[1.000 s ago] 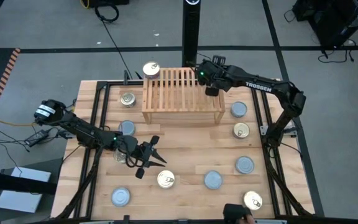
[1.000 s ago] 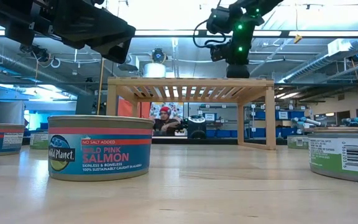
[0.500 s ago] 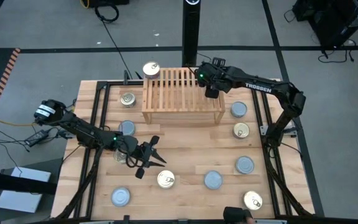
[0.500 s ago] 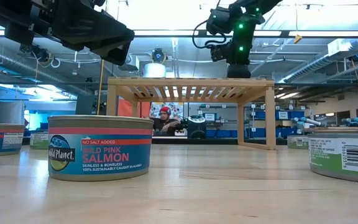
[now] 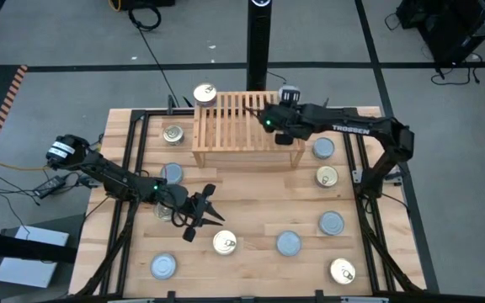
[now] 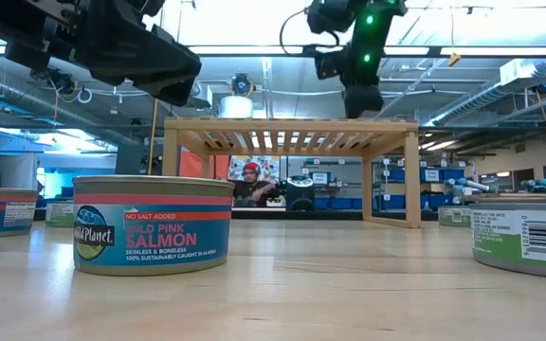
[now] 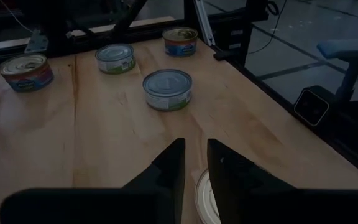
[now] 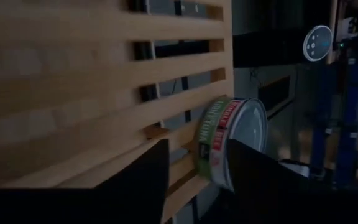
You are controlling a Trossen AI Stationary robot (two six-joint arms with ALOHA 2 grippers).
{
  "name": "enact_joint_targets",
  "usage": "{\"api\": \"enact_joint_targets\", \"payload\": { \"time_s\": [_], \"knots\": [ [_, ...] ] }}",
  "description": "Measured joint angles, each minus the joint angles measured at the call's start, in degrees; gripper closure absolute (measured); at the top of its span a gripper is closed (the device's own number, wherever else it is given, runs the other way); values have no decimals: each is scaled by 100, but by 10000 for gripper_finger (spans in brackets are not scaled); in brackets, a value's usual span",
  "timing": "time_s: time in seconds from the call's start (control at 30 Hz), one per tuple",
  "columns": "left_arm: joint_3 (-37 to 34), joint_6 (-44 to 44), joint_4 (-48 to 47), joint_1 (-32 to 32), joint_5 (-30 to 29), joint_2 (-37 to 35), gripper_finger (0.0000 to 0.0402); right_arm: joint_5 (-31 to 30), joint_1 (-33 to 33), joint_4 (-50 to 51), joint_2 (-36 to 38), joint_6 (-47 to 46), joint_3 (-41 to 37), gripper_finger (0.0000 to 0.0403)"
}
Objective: Stack canned seafood by type on shelf
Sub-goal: Put the blue-pink tuna can on the shelf
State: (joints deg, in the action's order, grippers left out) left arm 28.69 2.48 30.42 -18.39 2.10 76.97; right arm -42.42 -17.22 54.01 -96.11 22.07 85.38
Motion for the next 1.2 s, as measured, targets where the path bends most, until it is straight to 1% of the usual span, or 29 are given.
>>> {"api": "enact_joint_targets", "payload": {
  "time_s": [0.17,0.27,0.33,0.4,0.53,0.6,0.67,0.8,1.03,1.2],
  "knots": [
    [0,-19,-52,0,-5,0,328,61,658,326,191,-725,0,328],
    [0,-141,-16,0,-5,0,328,338,1062,568,297,-1284,0,373],
    [0,-162,-16,0,-5,0,328,632,1322,733,328,-1655,0,392],
    [0,-164,-9,0,-5,0,328,879,1576,835,330,-2024,0,393],
    [0,-166,8,0,-5,0,328,1232,2085,911,310,-2725,0,373],
    [0,-168,6,0,-5,0,328,1438,2338,907,297,-2953,0,370],
    [0,-168,5,0,-5,0,328,1659,2580,881,297,-3114,0,374],
    [0,-168,3,0,-3,0,328,1999,3032,866,297,-3454,0,395],
    [0,-168,-12,0,-5,0,328,2469,3701,873,297,-4344,0,387],
    [0,-150,-12,0,-10,0,328,2893,4134,865,273,-4923,-177,397]
  ]
}}
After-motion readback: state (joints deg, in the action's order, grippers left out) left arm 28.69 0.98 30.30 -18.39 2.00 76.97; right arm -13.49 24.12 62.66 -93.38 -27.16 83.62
